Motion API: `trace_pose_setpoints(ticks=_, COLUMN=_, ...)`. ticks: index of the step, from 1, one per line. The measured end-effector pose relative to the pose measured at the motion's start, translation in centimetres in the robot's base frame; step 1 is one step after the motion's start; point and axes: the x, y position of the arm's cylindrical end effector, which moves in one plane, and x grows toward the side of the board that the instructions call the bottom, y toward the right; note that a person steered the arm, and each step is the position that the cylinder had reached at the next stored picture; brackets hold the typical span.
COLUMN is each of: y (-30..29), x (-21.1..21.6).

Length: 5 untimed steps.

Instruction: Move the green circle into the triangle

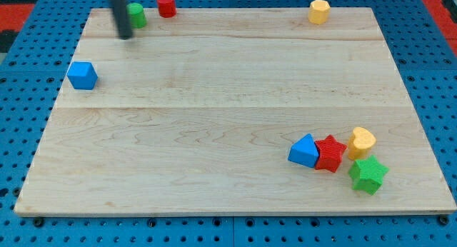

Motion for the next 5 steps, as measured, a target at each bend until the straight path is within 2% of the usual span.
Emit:
trace_pose_setpoints(ticks=1, y=-5.2, x=-4.6)
trace_pose_setpoints(ticks=2, y=-4.5, x=-7.0)
trace_pose_setpoints(ticks=3, y=-2.7, x=-7.0)
trace_pose_setpoints(ticks=4, y=3.9, x=-7.1)
trace_pose_setpoints(ticks=5, y=7.9, x=-2.8)
